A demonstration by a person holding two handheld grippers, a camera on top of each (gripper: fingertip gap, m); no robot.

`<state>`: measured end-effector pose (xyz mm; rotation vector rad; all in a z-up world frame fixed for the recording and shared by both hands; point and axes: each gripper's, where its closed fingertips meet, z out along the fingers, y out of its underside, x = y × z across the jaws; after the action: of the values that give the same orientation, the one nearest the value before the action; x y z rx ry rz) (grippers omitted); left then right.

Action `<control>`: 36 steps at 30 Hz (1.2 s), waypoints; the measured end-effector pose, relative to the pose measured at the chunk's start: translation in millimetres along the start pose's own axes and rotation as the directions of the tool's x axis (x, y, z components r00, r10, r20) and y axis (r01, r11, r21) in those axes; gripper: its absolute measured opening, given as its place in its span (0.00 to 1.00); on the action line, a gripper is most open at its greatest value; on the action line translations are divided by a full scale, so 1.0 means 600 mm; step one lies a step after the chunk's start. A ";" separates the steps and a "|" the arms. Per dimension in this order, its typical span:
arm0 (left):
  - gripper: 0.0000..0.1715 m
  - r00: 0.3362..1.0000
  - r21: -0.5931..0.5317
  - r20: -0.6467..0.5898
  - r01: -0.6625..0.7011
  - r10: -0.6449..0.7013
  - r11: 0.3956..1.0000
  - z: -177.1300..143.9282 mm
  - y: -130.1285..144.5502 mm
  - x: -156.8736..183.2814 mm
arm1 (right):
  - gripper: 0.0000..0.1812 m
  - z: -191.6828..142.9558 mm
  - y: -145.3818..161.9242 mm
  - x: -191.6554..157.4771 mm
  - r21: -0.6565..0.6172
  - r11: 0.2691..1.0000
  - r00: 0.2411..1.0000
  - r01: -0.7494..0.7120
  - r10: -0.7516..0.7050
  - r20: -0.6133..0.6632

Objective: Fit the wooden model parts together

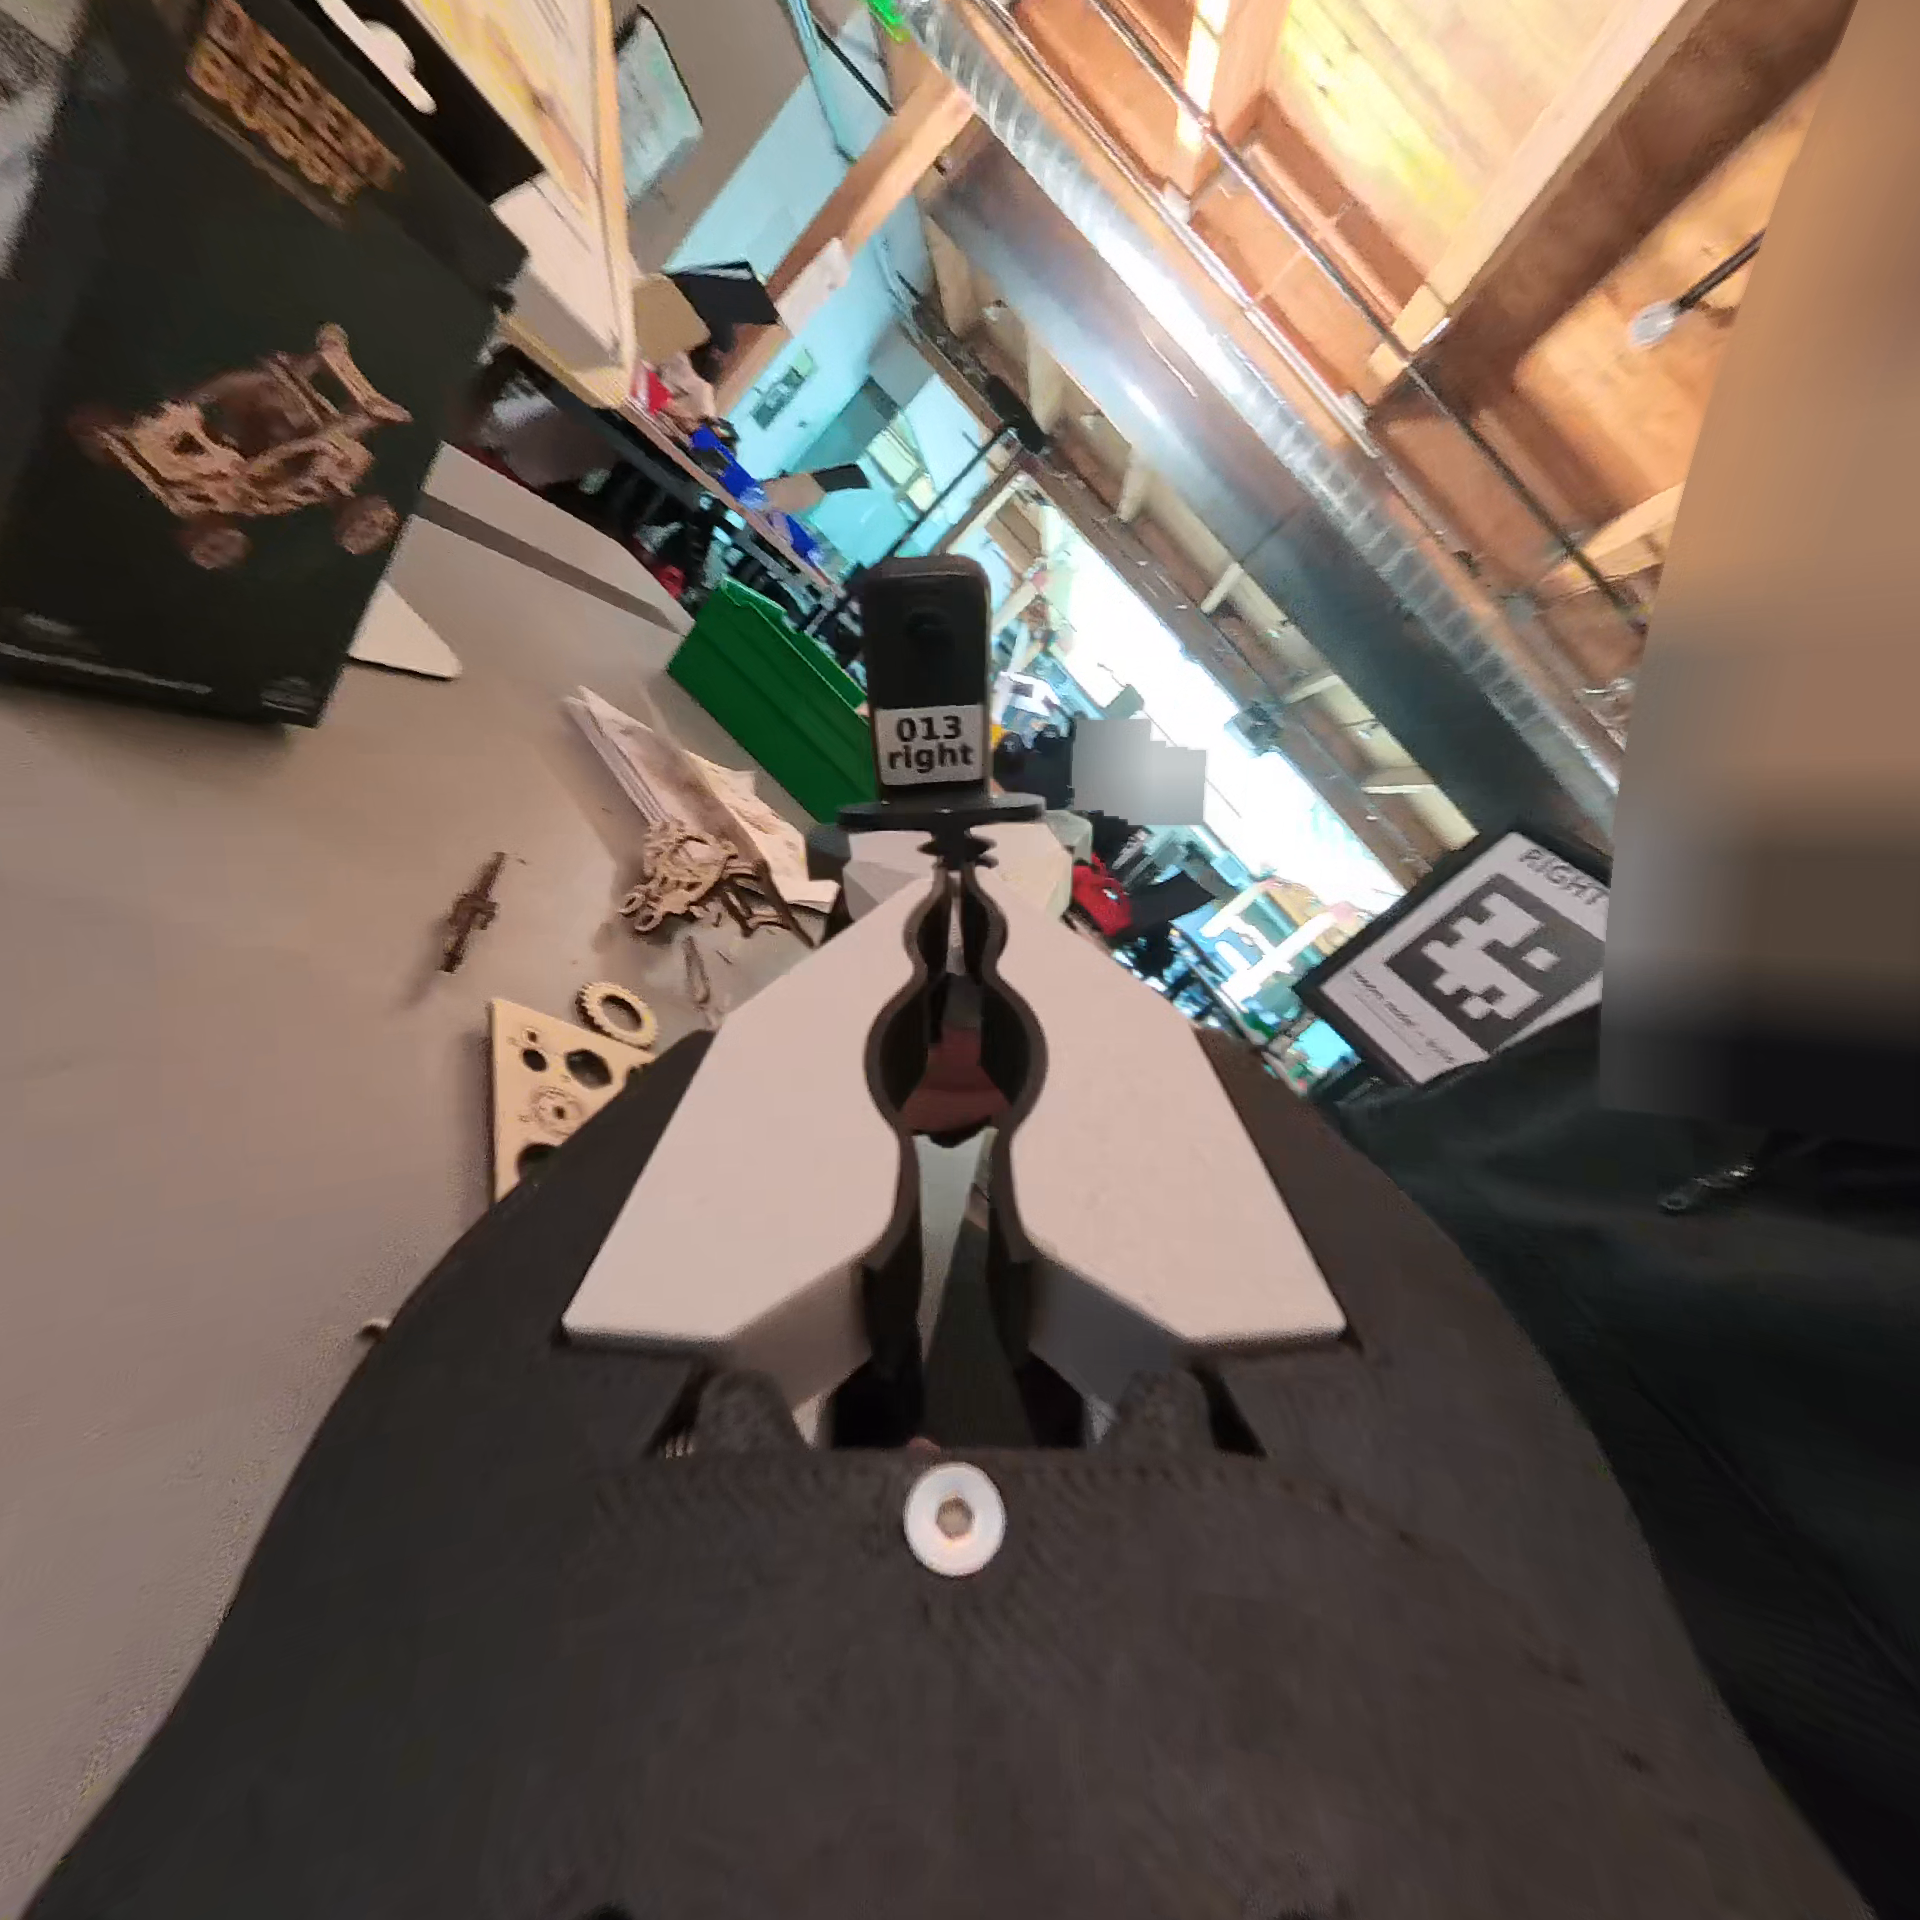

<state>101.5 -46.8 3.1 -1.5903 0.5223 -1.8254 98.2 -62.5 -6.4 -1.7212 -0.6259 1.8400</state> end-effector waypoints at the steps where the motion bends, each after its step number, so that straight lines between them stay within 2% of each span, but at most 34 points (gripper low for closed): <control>1: 0.00 1.000 -0.016 -0.013 0.013 -0.013 1.000 0.003 0.007 0.001 | 0.00 0.002 0.002 -0.005 -0.007 1.000 1.000 0.004 -0.003 0.019; 5: 0.00 0.991 0.009 -0.086 0.099 -0.098 0.995 0.006 0.010 0.007 | 0.00 0.006 0.001 -0.012 -0.011 1.000 0.999 0.011 -0.010 0.040; 11: 0.00 0.999 -0.037 0.048 0.007 -0.005 0.999 -0.007 0.015 -0.023 | 0.00 -0.005 -0.001 0.003 -0.006 1.000 1.000 0.007 -0.007 -0.007; 14: 0.00 0.999 -0.009 0.042 0.025 -0.024 1.000 -0.014 0.006 -0.026 | 0.00 -0.008 0.005 0.014 -0.031 1.000 0.999 -0.001 0.000 -0.043; 16: 0.00 0.998 -0.027 0.055 -0.010 0.011 1.000 -0.013 0.007 -0.025 | 0.00 -0.006 0.011 0.019 -0.060 0.998 0.998 0.001 -0.005 -0.067; 19: 0.01 0.994 -0.096 0.056 -0.084 0.089 0.992 -0.008 0.014 -0.014 | 0.00 -0.003 0.024 0.031 -0.132 0.991 0.991 0.019 -0.036 -0.128; 21: 0.01 0.988 -0.176 0.064 -0.129 0.142 0.976 -0.006 0.028 -0.012 | 0.00 -0.001 0.039 0.044 -0.216 0.975 0.976 0.050 -0.093 -0.194; 24: 0.00 0.976 -0.306 0.076 -0.174 0.206 0.936 -0.003 0.059 -0.018 | 0.00 0.006 0.051 0.049 -0.299 0.951 0.964 0.079 -0.149 -0.220; 27: 0.00 0.973 -0.330 0.105 -0.162 0.206 0.930 -0.006 0.066 -0.029 | 0.00 0.007 0.056 0.061 -0.339 0.936 0.950 0.090 -0.183 -0.253; 30: 0.00 0.959 -0.344 0.198 -0.126 0.203 0.930 -0.026 0.065 -0.066 | 0.06 -0.006 0.051 0.078 -0.337 0.939 0.927 0.072 -0.188 -0.324; 33: 0.00 0.933 -0.395 0.316 -0.037 0.173 0.918 -0.058 0.081 -0.120 | 0.04 -0.026 0.052 0.085 -0.350 0.934 0.904 0.069 -0.207 -0.374; 36: 0.00 0.886 -0.446 0.415 -0.002 0.208 0.895 -0.086 0.094 -0.162 | 0.04 -0.048 0.049 0.084 -0.355 0.932 0.884 0.074 -0.227 -0.410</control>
<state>67.9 -25.1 -113.6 -2.1608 0.8161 -1.2330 122.9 -51.9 -65.6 -2.1501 -0.8807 1.2119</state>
